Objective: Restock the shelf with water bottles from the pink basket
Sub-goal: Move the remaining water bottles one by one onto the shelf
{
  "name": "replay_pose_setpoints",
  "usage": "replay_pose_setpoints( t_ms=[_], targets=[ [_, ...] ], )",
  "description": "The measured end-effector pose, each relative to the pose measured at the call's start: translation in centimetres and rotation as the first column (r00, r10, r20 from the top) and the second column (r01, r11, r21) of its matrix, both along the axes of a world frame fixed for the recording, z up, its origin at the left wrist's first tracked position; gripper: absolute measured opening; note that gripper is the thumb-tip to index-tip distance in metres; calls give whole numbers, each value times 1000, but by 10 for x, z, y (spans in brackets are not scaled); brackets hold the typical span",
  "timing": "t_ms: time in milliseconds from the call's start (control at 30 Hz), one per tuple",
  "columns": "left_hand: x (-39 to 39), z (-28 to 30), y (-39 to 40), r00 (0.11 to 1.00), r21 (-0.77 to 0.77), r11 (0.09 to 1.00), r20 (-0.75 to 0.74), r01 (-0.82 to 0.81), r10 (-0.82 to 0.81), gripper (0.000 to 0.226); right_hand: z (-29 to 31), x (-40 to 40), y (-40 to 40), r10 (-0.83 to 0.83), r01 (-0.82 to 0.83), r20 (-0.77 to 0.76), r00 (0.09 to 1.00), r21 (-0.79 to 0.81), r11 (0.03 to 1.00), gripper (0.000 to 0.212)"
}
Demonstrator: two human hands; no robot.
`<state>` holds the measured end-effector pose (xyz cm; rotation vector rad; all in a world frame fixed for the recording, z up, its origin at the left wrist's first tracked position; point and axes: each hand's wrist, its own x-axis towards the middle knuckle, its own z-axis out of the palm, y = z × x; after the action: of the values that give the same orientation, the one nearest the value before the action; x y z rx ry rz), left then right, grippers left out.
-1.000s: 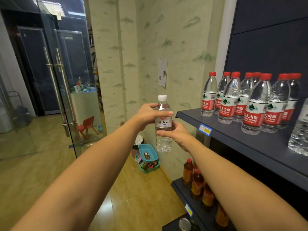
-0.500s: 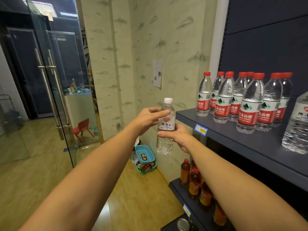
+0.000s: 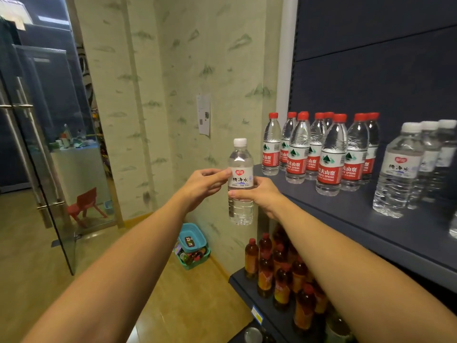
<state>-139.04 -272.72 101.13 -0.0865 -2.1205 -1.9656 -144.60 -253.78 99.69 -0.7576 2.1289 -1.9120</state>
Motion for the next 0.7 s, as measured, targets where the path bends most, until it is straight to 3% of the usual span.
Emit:
replay_pose_setpoints(
  t_ms=[200,300,500,633,700],
  targets=[
    [-16,10,42,995,10,996,-17,94,-94,50,30,-1,53,-88,87,-39,995,-33,996,50],
    [-27,15,71,989,37,989,-38,142,-140,55,43,0,88,-186,183,-46,981,-63,981,50],
    [-51,26,133,963,41,963,-44,267,-265,39,66,11,165,-352,347,-71,933,-75,935,55],
    [-59,32,182,919,11,921,-78,389,-387,62,72,27,215,-443,437,-76,893,-83,896,56],
    [-59,36,207,892,13,894,-85,447,-445,59,73,37,240,-483,478,-75,872,-76,875,64]
  ],
)
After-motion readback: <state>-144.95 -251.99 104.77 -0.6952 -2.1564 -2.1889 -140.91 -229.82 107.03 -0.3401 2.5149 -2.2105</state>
